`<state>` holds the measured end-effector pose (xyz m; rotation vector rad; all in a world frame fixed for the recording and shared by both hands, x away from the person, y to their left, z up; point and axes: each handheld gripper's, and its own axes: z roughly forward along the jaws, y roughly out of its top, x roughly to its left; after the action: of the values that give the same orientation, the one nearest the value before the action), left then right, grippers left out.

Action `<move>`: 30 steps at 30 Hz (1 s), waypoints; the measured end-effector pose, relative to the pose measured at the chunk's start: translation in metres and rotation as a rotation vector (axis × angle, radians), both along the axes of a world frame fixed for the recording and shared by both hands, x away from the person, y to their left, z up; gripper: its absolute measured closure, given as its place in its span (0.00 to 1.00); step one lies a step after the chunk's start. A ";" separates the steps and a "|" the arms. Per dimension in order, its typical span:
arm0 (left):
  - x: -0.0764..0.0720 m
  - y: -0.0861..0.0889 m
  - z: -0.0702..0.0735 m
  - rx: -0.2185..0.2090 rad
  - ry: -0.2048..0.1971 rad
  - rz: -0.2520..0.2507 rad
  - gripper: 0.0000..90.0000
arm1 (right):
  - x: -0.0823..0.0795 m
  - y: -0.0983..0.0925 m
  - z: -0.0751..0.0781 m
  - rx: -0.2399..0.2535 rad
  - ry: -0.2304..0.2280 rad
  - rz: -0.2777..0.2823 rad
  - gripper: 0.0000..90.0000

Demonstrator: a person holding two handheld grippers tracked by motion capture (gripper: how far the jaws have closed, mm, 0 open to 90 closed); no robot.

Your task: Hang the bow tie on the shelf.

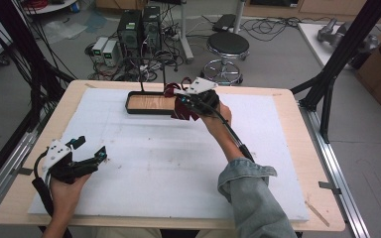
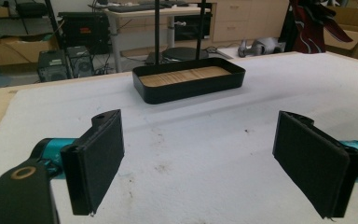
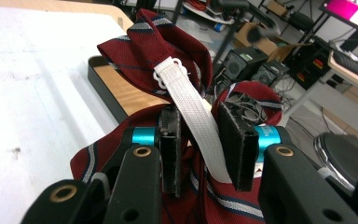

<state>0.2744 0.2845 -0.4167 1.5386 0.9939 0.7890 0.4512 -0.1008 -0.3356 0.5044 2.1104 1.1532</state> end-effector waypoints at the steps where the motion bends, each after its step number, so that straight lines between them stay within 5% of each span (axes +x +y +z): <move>1: 0.000 0.000 0.000 0.000 0.000 -0.001 0.19 | 0.000 0.000 0.000 0.000 0.000 0.000 0.78; 18: 0.001 -0.001 -0.001 -0.006 0.002 -0.012 0.19 | 0.008 0.019 0.020 0.021 -0.046 0.020 0.78; 30: 0.000 0.002 0.000 -0.021 -0.005 -0.006 0.19 | 0.023 0.028 0.017 0.051 -0.035 0.013 0.78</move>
<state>0.2748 0.2870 -0.4164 1.5205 0.9905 0.7762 0.4743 -0.0731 -0.3189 0.4914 2.0621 1.2175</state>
